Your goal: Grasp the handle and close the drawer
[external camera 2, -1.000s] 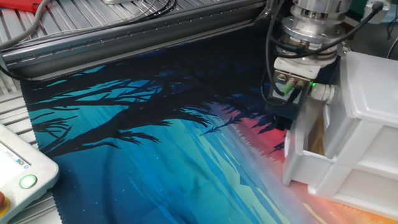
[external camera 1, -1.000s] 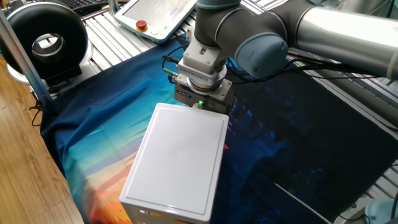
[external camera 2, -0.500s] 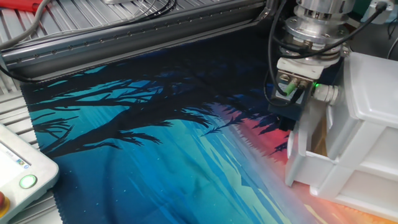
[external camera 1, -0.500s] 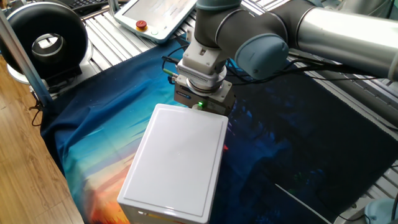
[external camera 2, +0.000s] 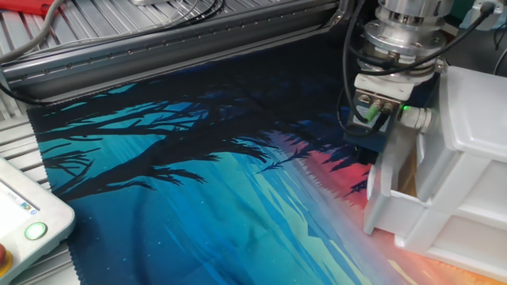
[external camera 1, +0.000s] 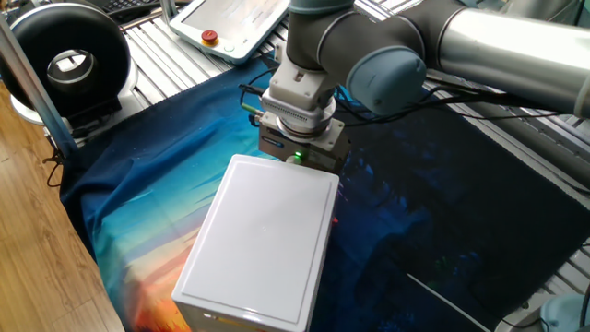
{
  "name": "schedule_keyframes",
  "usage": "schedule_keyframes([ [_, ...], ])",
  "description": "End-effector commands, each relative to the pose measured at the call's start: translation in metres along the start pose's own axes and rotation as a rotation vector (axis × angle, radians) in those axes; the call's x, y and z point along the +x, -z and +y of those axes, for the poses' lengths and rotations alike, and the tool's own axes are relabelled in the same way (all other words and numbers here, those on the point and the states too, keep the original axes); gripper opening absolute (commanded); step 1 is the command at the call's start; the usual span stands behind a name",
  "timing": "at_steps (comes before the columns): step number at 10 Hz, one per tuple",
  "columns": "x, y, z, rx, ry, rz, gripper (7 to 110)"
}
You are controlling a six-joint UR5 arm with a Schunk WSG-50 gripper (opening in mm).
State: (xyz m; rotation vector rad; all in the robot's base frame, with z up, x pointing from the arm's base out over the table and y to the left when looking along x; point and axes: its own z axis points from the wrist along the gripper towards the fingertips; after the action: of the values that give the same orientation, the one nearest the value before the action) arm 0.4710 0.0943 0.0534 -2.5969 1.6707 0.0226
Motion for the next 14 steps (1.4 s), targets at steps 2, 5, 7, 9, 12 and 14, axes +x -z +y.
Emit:
schedule_keyframes([
  [2, -0.014, 0.006, -0.011, 0.001, -0.015, -0.006, 7],
  [5, -0.024, -0.001, -0.022, 0.057, -0.006, -0.078, 7],
  [7, -0.020, -0.006, -0.023, 0.081, 0.006, -0.102, 7],
  [9, -0.018, -0.014, -0.025, 0.101, 0.010, -0.125, 7],
  [12, -0.016, -0.011, -0.011, 0.058, 0.044, -0.176, 7],
  [14, -0.016, -0.005, -0.007, 0.014, 0.039, -0.177, 7],
])
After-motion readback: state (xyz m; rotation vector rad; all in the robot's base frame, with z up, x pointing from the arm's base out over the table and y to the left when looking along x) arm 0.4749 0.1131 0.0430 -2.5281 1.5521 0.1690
